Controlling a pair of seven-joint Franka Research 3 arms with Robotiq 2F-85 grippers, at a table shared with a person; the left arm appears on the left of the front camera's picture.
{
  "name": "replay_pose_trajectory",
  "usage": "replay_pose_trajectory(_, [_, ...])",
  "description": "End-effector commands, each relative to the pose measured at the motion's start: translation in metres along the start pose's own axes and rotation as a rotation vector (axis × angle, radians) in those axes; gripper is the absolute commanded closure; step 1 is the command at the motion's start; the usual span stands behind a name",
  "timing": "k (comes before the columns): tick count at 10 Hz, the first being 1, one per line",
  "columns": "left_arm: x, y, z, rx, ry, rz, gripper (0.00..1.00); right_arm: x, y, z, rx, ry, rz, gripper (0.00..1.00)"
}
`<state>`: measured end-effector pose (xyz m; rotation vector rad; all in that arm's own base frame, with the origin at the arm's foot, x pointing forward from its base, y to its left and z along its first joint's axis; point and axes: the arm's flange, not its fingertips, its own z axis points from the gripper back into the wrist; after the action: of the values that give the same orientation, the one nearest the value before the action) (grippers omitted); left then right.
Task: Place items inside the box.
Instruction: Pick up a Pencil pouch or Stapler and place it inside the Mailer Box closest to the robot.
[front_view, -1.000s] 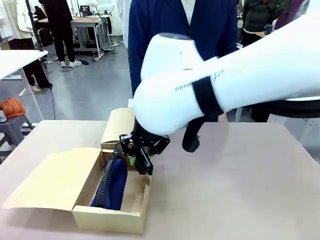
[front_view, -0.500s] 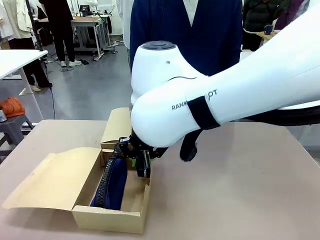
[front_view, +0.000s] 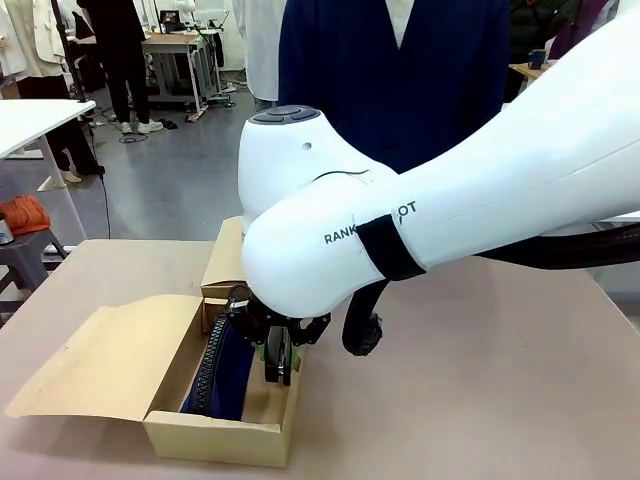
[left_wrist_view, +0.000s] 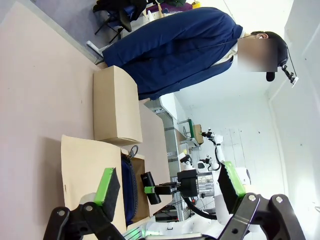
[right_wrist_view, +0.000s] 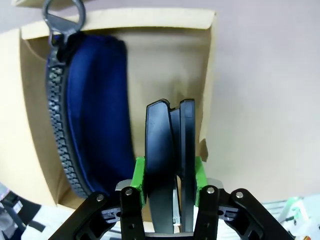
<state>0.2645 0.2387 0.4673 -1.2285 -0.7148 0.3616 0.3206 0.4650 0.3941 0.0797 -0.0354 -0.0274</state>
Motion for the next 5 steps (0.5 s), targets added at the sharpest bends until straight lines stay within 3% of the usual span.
replay_pose_trajectory(1, [-0.0001,-0.0006,-0.0003,-0.027,-0.014,-0.016,0.0,0.0097,0.009,0.0091,-0.003,0.002,-0.021,0.58])
replay_pose_trajectory(4, [-0.0001,-0.0006,-0.0003,-0.027,-0.014,-0.016,0.0,0.0135,0.0102,0.0053,0.018,0.028,0.006,0.58])
replay_pose_trajectory(5, [-0.0001,-0.0006,-0.0003,-0.027,-0.014,-0.016,0.0,0.0123,0.0097,0.0034,0.016,0.036,0.024,0.01])
